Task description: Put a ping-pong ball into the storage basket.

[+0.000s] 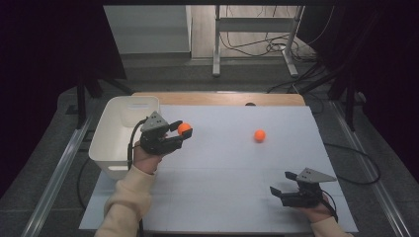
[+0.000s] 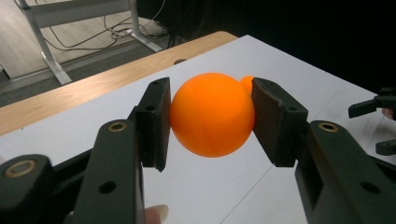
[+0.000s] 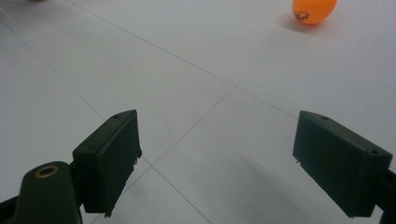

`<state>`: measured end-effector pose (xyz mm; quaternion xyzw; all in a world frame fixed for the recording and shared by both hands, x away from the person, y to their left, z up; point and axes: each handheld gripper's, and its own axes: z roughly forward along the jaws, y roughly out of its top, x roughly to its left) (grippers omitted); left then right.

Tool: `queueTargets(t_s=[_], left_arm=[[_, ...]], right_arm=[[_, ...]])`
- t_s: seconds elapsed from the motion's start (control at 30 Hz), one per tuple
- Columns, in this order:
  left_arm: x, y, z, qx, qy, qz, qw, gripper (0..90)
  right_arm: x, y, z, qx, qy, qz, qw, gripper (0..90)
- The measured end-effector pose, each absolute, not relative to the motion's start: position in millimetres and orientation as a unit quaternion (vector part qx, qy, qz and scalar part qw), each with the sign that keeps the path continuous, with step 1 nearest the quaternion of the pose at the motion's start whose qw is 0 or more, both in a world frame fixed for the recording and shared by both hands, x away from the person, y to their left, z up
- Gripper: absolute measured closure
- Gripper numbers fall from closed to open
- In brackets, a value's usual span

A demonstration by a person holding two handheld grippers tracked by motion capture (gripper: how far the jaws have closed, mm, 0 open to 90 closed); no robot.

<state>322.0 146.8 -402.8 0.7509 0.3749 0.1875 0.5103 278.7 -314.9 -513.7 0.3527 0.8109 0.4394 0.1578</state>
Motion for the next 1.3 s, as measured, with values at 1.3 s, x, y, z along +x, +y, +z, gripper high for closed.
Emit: queueTargets(t_s=[1.3], left_arm=[[322.8,182.3,-398.1,0.72,0.417,0.225,0.508,50.3]], right_arm=[[278.4,-315.0,-513.5,0.353,0.811,0.439,0.159,15.6]])
